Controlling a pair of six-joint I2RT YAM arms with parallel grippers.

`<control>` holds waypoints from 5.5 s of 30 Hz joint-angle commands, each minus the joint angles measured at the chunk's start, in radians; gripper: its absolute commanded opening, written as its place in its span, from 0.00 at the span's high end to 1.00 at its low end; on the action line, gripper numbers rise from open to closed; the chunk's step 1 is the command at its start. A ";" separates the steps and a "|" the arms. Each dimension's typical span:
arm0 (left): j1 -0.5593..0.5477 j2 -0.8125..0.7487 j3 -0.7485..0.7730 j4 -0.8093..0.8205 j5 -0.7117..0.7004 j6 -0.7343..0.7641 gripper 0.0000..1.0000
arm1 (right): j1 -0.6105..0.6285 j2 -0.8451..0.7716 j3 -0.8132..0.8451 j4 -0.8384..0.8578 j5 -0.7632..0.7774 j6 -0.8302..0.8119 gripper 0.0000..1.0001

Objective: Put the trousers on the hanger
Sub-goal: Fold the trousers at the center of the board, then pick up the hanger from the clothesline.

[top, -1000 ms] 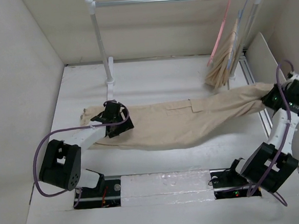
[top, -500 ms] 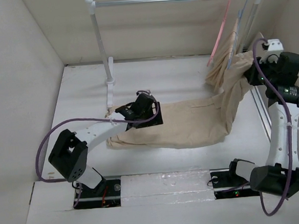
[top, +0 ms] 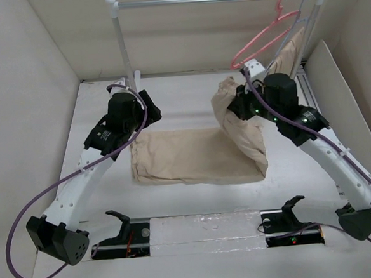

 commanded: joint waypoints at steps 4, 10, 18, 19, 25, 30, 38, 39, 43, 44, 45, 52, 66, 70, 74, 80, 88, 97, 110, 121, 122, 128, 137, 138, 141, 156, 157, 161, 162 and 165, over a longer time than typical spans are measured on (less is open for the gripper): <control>0.044 -0.022 0.009 -0.044 -0.039 0.031 0.20 | 0.234 0.163 0.134 0.174 0.189 0.077 1.00; 0.126 -0.037 0.026 -0.039 -0.068 0.032 0.20 | 0.392 0.374 0.261 0.226 0.217 0.076 1.00; 0.147 -0.043 0.110 -0.068 -0.186 0.052 0.19 | 0.582 0.661 0.448 0.222 0.142 0.065 1.00; 0.147 -0.043 0.118 -0.078 -0.209 0.054 0.19 | 0.601 0.689 0.465 0.222 0.131 0.062 1.00; 0.147 -0.039 0.199 -0.107 -0.436 0.121 0.18 | 0.665 0.869 0.501 0.312 -0.136 0.073 0.40; 0.147 -0.020 0.211 -0.093 -0.466 0.158 0.17 | 0.626 0.728 0.342 0.328 -0.116 0.036 0.06; 0.147 0.014 -0.075 -0.009 -0.095 0.134 0.20 | 0.385 0.386 -0.132 0.328 -0.142 -0.010 0.82; 0.147 0.033 -0.098 -0.021 -0.071 0.134 0.20 | 0.371 0.370 -0.172 0.320 -0.139 -0.016 0.94; 0.138 0.069 -0.180 -0.102 -0.059 0.135 0.21 | 0.340 0.310 -0.344 0.294 -0.102 -0.030 0.81; 0.138 0.063 -0.210 -0.114 -0.089 0.112 0.23 | 0.340 0.306 -0.364 0.305 -0.128 -0.032 0.56; 0.138 0.035 -0.229 -0.143 -0.106 0.088 0.31 | 0.340 0.307 -0.378 0.309 -0.139 -0.036 0.45; 0.200 0.007 -0.304 -0.269 -0.175 -0.173 0.26 | 0.303 0.335 -0.373 0.291 -0.125 -0.104 0.19; 0.310 0.265 -0.404 -0.297 -0.137 -0.402 0.29 | 0.102 0.206 -0.507 0.245 -0.178 -0.194 0.05; 0.310 0.262 -0.387 -0.263 -0.149 -0.390 0.92 | 0.102 0.180 -0.556 0.205 -0.225 -0.211 0.17; 0.310 0.232 -0.290 -0.282 -0.151 -0.364 1.00 | 0.127 0.135 -0.596 0.185 -0.250 -0.219 0.31; 0.310 0.161 -0.195 -0.266 -0.151 -0.308 1.00 | 0.127 0.201 -0.600 0.193 -0.303 -0.257 0.37; 0.310 0.318 -0.094 -0.271 -0.235 -0.251 1.00 | 0.127 0.249 -0.633 0.242 -0.299 -0.245 0.94; 0.425 0.552 -0.088 -0.235 -0.332 -0.236 0.96 | 0.157 0.191 -0.654 0.222 -0.204 -0.210 1.00; 0.339 0.236 0.019 -0.193 -0.212 -0.072 0.15 | 0.253 0.125 -0.590 0.245 -0.198 -0.174 0.48; 0.127 0.195 -0.268 -0.012 0.096 -0.153 0.81 | 0.262 0.376 -0.545 0.493 -0.216 -0.110 0.67; 0.127 0.202 -0.287 -0.003 0.093 -0.153 0.85 | 0.262 0.393 -0.544 0.475 -0.207 -0.110 0.76; 0.160 0.296 -0.349 0.063 -0.017 -0.101 0.82 | 0.262 0.347 -0.669 0.472 -0.167 -0.087 1.00; 0.129 0.333 -0.333 0.047 -0.019 -0.087 0.76 | 0.302 0.163 -0.785 0.356 -0.176 -0.019 0.87; 0.129 0.289 -0.335 0.037 -0.011 -0.080 0.73 | 0.302 0.149 -0.751 0.330 -0.182 -0.033 0.77; 0.129 0.180 -0.310 0.021 0.008 -0.043 0.69 | 0.302 0.090 -0.655 0.187 -0.170 -0.093 0.37; -0.345 0.147 -0.094 0.089 -0.026 -0.026 1.00 | -0.253 0.216 0.537 -0.126 -0.211 -0.410 1.00; -0.371 0.158 -0.068 0.082 -0.043 -0.009 1.00 | -0.305 0.279 0.600 -0.148 -0.230 -0.429 1.00; -0.437 0.214 0.000 0.056 -0.073 0.012 1.00 | -0.628 0.445 0.832 -0.178 -0.361 -0.477 0.70; -0.451 0.219 -0.009 0.069 -0.055 0.014 1.00 | -0.679 0.488 0.876 -0.191 -0.507 -0.470 0.65; -0.469 0.182 -0.069 0.118 0.013 0.017 1.00 | -0.792 0.637 1.014 -0.238 -0.685 -0.447 0.49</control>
